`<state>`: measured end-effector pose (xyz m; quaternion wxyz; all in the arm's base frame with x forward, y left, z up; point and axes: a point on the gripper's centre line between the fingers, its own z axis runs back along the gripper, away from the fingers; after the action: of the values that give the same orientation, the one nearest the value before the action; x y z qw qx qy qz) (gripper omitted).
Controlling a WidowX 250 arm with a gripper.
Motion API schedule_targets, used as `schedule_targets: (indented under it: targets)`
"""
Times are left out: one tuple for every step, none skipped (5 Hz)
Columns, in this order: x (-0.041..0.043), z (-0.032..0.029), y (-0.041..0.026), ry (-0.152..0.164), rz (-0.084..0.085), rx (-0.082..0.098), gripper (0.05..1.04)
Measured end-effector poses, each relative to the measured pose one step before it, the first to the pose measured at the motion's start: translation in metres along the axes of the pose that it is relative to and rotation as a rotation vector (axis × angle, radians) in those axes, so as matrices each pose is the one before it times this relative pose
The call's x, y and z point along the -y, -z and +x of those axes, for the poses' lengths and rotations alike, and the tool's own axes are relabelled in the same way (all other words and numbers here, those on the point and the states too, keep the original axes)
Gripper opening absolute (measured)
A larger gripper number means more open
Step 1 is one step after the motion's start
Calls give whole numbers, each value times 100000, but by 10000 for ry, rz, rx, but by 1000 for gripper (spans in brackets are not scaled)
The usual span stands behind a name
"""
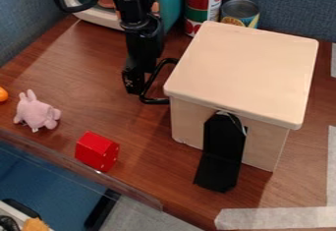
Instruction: Close the wooden drawer
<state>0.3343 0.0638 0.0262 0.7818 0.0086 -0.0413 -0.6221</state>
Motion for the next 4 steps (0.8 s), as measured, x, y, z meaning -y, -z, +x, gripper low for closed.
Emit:
schedule_targets:
  targets:
    - [245,661,-301,90,-292,504,1001]
    - [-62,-873,-96,-502,47,26,1001]
    - [-709,-3823,-1390,-2294,1065,-893,1001]
    - [-277,-4822,-2223,-2642,970,-679,1001]
